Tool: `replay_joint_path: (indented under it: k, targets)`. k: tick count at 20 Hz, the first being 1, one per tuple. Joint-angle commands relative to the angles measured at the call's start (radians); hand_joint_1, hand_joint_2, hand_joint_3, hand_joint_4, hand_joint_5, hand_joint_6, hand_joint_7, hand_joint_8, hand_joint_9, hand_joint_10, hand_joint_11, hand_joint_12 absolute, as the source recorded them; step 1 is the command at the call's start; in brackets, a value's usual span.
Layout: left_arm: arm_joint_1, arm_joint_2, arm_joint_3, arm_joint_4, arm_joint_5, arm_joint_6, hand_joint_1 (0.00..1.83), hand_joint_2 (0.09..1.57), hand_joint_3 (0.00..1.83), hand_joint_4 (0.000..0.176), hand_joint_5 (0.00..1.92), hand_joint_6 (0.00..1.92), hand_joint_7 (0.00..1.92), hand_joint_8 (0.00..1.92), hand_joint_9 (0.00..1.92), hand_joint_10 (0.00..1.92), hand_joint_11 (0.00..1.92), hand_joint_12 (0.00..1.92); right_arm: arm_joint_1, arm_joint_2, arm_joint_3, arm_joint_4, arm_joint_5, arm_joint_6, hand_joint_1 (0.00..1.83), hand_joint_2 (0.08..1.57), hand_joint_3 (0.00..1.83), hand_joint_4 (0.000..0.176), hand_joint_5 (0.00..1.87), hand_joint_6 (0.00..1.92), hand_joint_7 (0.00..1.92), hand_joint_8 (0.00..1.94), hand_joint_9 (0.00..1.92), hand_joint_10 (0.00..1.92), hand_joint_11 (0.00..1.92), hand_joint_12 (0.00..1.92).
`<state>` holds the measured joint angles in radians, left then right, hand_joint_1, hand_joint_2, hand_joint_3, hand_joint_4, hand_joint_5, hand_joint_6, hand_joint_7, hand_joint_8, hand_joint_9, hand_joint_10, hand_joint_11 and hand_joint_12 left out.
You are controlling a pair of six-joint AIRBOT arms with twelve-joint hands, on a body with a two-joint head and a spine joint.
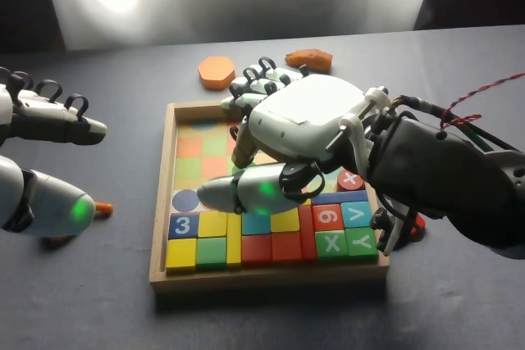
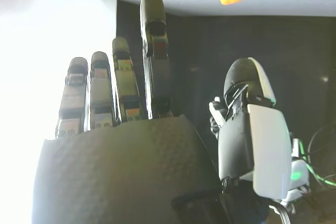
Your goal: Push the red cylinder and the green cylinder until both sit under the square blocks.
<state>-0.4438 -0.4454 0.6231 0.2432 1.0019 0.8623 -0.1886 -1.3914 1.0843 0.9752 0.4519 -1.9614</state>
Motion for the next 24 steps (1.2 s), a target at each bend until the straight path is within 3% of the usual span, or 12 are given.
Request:
replay_joint_path:
  k: [1,4,12,23,24]
  targets:
    - [-0.010,0.007,0.004,0.015,-0.075,-0.003,0.00,1.24,0.00,0.063,0.08,0.00,0.03,0.00,0.05,0.00,0.00,0.44,0.020,0.004,0.001,-0.026,0.065,0.009,0.00,1.12,0.00,0.000,0.89,0.00,0.21,0.00,0.05,0.00,0.00,0.00]
    - [-0.010,0.007,0.003,0.015,-0.075,-0.003,0.00,1.24,0.00,0.056,0.08,0.00,0.03,0.00,0.05,0.01,0.00,0.41,0.028,-0.010,0.023,0.022,0.048,0.006,0.00,1.13,0.00,0.000,0.90,0.00,0.21,0.00,0.04,0.00,0.00,0.00]
    - [-0.010,0.007,0.002,0.015,-0.075,-0.003,0.00,1.24,0.00,0.064,0.08,0.00,0.02,0.00,0.05,0.00,0.00,0.42,0.020,-0.028,0.053,0.042,0.045,0.013,0.00,1.12,0.00,0.000,0.91,0.01,0.21,0.00,0.06,0.01,0.00,0.00]
    - [-0.009,0.008,0.003,0.015,-0.075,-0.003,0.00,1.26,0.00,0.059,0.12,0.01,0.05,0.00,0.08,0.00,0.00,0.47,-0.002,-0.025,0.064,0.057,-0.019,0.031,0.00,1.16,0.01,0.000,0.88,0.00,0.21,0.00,0.03,0.00,0.00,0.00]
    - [-0.010,0.008,0.003,0.015,-0.075,-0.003,0.00,1.26,0.00,0.065,0.12,0.01,0.05,0.00,0.09,0.01,0.00,0.50,-0.002,-0.022,0.064,0.067,-0.029,0.028,0.00,1.16,0.01,0.000,0.88,0.00,0.21,0.00,0.03,0.00,0.00,0.00]
